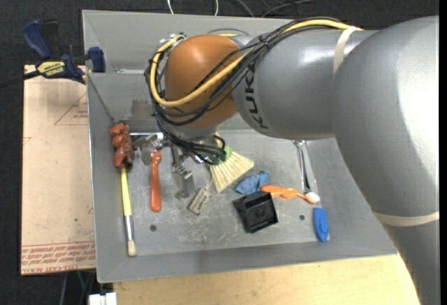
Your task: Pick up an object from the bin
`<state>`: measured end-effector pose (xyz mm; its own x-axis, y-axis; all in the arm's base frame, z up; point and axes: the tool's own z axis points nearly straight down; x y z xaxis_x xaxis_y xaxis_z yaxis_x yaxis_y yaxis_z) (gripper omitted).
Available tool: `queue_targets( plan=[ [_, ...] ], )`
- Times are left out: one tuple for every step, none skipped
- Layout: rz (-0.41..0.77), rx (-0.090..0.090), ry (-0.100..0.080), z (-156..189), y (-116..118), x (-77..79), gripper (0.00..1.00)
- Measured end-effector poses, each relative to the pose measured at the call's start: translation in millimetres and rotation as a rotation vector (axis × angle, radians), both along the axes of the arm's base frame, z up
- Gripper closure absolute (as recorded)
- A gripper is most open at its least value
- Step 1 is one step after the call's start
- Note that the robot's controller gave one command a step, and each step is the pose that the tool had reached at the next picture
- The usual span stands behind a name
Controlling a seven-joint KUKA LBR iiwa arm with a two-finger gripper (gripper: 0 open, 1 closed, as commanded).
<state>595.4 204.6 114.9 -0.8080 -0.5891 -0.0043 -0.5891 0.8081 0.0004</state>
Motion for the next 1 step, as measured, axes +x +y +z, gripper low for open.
queue_targets(
  plan=[
    [0.442, 0.0, -0.006, -35.8, -1.8, 6.1, 0.0]
  ],
)
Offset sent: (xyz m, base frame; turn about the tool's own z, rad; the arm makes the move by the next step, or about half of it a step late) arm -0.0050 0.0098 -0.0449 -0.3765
